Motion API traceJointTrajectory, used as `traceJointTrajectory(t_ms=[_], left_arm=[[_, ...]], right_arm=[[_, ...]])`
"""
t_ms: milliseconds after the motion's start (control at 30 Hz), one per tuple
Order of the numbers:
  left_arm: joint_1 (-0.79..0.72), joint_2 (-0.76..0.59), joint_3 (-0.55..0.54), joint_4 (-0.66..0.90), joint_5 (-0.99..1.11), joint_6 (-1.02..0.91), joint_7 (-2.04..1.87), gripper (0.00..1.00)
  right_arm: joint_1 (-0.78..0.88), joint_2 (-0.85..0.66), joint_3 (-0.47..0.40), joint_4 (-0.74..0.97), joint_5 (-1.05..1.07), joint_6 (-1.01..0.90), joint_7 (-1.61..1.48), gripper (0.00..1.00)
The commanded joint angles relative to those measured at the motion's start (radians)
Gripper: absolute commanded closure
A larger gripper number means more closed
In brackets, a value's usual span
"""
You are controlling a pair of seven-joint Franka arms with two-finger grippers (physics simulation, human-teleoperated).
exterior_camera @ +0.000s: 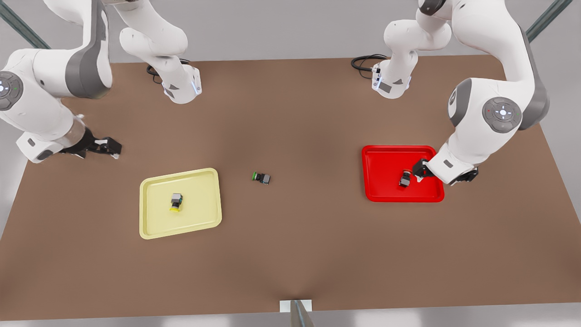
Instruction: Place the switches on the corresponding trays according to their colors
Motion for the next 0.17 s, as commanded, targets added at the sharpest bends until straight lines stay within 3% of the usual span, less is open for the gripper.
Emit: traceJointTrajectory(t_ms=[0,133], left_arm=[[0.0,0.0,0.001,0.0,0.0,0.0,0.0,0.0],[0.0,0.0,0.001,0.0,0.0,0.0,0.0,0.0]], right_arm=[[0.024,0.0,0.0,0.002,0.0,-0.007,0.0,0.0],[0.017,-0.003,-0.004,-0.002,-0.001,-0.008,0.0,0.0]])
